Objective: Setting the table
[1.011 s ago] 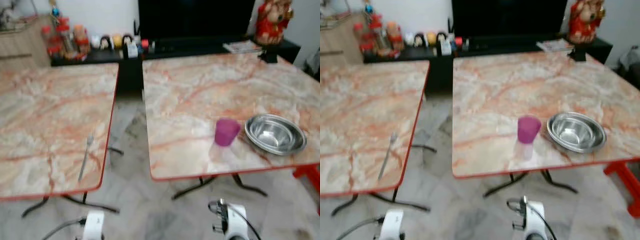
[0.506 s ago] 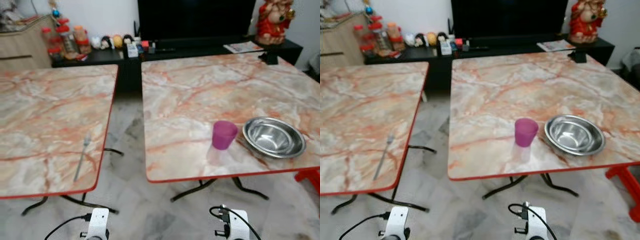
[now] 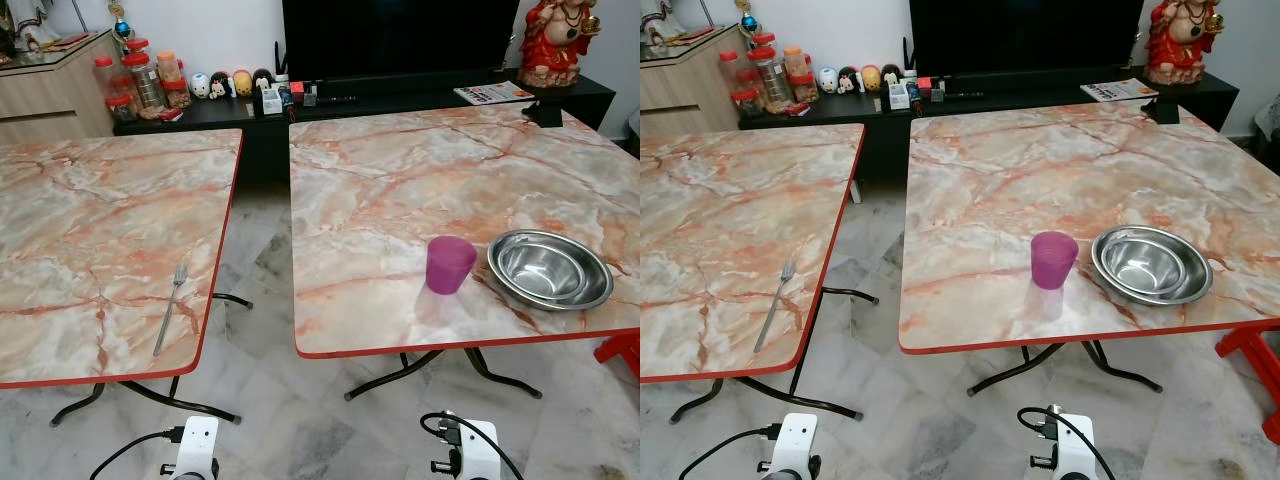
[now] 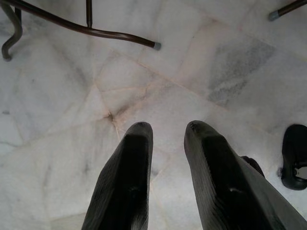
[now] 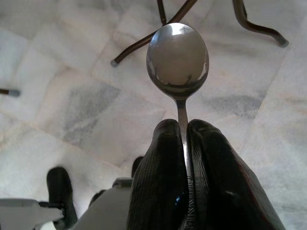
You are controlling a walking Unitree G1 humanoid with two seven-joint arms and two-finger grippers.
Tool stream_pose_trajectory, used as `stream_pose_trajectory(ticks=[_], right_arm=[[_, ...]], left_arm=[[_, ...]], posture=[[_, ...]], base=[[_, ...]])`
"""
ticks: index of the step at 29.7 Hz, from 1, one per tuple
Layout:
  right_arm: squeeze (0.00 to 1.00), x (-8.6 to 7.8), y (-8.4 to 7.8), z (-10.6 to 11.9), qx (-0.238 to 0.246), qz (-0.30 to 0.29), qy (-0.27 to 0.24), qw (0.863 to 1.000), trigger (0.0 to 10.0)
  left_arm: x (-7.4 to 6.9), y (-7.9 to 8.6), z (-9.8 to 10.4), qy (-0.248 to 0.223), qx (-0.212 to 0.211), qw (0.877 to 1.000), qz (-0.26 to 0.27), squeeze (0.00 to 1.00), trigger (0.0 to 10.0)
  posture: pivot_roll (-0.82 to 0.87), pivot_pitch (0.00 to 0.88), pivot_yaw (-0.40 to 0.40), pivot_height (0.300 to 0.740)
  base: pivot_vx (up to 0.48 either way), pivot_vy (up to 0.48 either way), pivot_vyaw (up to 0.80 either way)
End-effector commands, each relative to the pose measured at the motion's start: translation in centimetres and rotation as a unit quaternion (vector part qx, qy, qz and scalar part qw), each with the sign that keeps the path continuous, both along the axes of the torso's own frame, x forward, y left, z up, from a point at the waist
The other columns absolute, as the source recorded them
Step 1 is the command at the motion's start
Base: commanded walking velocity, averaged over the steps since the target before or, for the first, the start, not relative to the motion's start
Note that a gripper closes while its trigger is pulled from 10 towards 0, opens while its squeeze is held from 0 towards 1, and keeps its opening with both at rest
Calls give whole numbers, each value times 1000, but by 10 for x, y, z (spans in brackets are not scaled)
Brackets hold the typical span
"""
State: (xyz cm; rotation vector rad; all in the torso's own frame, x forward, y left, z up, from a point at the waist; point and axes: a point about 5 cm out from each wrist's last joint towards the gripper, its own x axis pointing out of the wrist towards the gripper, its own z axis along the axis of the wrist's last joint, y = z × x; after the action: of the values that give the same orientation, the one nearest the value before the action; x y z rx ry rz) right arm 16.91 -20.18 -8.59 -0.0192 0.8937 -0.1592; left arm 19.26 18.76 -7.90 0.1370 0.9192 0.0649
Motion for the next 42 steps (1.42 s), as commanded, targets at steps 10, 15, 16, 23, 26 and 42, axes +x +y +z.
stream_pose_trajectory(ticks=[10, 15, 16, 23, 26, 42], right_arm=[[0, 2, 3, 1, 8, -11, -5, 1000, 10000], [0, 2, 3, 0, 4, -4, 0, 1000, 10000], [0, 2, 4, 0, 3, -3, 0, 1000, 10000], [0, 2, 3, 0, 9, -17, -6, 1000, 10000], [0, 2, 3, 0, 14, -22, -6, 1000, 10000], [0, 4, 1, 2, 11, -23, -11, 1000, 10000]], left_arm=[[-3, 5, -1, 11, 14, 1000, -2, 0, 10000], [-4, 5, -1, 12, 14, 1000, -1, 0, 10000], [-3, 5, -1, 12, 14, 1000, -1, 0, 10000], [-2, 5, -1, 11, 15, 1000, -1, 0, 10000], [-2, 5, -1, 10, 16, 1000, -1, 0, 10000], [-1, 4, 0, 8, 13, 1000, -1, 0, 10000]], posture=[[-40, 0, 40, 740], [-41, 0, 41, 740], [-41, 0, 41, 740], [-42, 0, 43, 740], [-43, 0, 43, 740], [-45, 0, 41, 740]], base=[[0, -199, 50], [0, -276, 0], [0, -285, 0], [0, -314, 0], [0, -315, 0], [0, -317, 0]])
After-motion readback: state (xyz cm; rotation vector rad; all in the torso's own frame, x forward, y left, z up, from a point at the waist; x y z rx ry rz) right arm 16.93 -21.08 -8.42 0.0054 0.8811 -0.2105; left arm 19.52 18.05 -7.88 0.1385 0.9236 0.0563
